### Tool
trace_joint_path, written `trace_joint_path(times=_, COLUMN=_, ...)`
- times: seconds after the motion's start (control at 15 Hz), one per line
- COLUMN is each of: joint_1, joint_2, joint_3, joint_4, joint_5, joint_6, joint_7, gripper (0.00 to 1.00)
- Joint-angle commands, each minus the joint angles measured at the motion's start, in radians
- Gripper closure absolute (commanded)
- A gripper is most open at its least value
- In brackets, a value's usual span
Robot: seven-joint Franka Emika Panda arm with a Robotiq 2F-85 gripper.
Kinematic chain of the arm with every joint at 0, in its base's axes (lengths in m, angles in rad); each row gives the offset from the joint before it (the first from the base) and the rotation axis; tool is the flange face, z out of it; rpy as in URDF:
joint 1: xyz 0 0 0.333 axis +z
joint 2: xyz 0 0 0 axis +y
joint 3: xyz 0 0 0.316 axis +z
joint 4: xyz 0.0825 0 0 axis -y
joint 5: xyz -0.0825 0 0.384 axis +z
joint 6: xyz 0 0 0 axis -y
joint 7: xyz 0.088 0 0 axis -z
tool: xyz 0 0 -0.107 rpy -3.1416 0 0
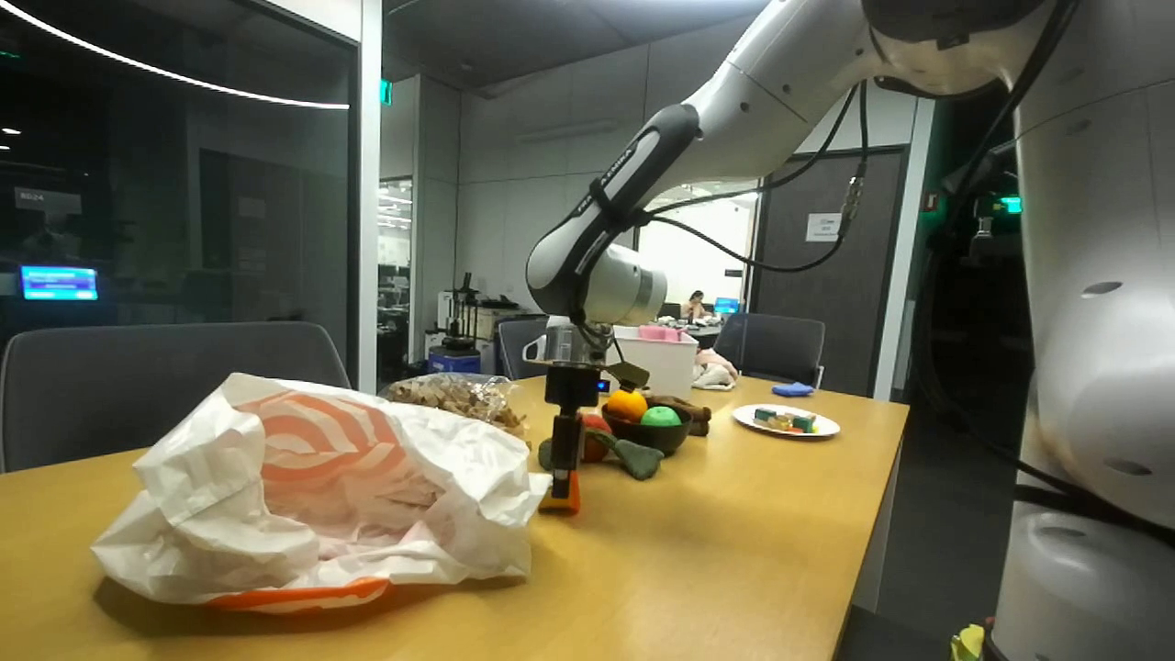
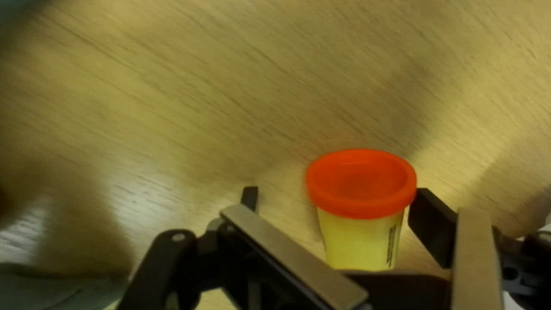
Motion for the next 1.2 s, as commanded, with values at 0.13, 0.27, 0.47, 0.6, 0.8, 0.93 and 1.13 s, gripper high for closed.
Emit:
trace_joint_path(times=0.13, joint_1=-0.027, joint_2=0.012, joint_3=0.038, joint_4=0.059, joint_5=-0.010, joint_6=-0.048, joint_7=0.024, gripper=0.56)
trace_joint_path(times=0.27, joint_1=-0.022, joint_2=-0.004, joint_3=0.040, joint_4=0.066, joint_5=-0.025, joint_6=-0.054, joint_7=0.056, gripper=0.72)
trace_joint_path(times=0.47, joint_1=-0.003, joint_2=-0.068, joint_3=0.048, joint_4=0.067, joint_5=-0.092, joint_6=-0.045, joint_7=0.113, gripper=0.82)
trace_joint_path(times=0.6, joint_1=0.012, joint_2=-0.109, joint_3=0.055, joint_4=0.075, joint_5=-0.161, joint_6=-0.047, joint_7=0.168, gripper=0.82)
trace_joint_path(times=0.8, joint_1=0.048, joint_2=-0.190, joint_3=0.084, joint_4=0.075, joint_5=-0.268, joint_6=-0.034, joint_7=0.212, gripper=0.82)
trace_joint_path(times=0.93, joint_1=0.076, joint_2=-0.226, joint_3=0.115, joint_4=0.085, joint_5=-0.218, joint_6=-0.042, joint_7=0.116, gripper=0.82)
trace_joint_path(times=1.13, joint_1=0.125, joint_2=-0.222, joint_3=0.140, joint_4=0.118, joint_5=-0.073, joint_6=-0.050, joint_7=-0.029, gripper=0.82)
